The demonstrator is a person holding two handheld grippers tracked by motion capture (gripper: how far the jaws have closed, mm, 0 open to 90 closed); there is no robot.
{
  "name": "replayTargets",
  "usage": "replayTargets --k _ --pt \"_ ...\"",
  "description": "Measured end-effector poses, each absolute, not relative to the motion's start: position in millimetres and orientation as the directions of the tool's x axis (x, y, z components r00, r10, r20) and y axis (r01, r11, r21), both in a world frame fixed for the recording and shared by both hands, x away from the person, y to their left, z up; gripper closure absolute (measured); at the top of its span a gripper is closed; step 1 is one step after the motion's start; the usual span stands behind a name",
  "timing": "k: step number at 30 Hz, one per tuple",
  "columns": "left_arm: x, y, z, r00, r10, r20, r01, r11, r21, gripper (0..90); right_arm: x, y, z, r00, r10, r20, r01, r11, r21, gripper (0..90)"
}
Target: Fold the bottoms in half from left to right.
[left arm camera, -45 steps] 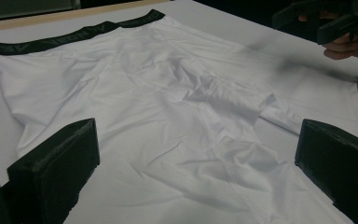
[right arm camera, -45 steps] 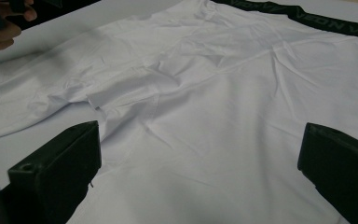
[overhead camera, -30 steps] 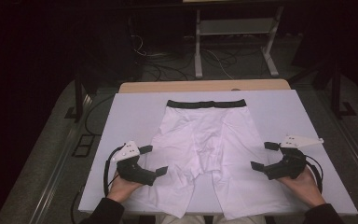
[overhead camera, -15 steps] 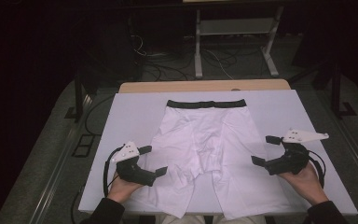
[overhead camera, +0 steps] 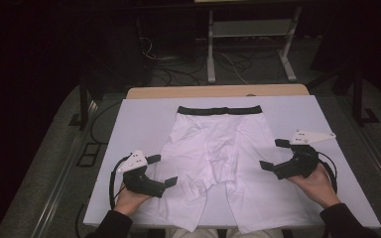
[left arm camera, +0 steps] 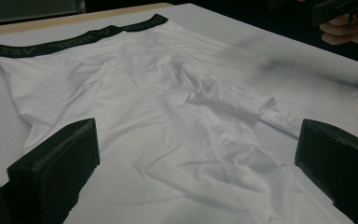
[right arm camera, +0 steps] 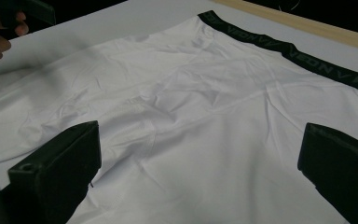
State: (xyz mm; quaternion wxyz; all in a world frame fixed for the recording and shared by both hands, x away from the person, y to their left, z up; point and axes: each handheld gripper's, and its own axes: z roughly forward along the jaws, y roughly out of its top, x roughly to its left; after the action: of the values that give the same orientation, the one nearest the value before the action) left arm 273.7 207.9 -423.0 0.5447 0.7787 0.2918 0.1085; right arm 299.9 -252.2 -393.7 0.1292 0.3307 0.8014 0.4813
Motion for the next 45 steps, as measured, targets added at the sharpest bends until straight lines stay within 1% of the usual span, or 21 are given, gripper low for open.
replayTargets --k 45 --pt "273 209 -422 0.808 0.568 -0.157 0.335 -0.225 0.915 0.0 347 -193 -368 -0.810 0.583 0.057 0.371 0.435 0.821 0.0"
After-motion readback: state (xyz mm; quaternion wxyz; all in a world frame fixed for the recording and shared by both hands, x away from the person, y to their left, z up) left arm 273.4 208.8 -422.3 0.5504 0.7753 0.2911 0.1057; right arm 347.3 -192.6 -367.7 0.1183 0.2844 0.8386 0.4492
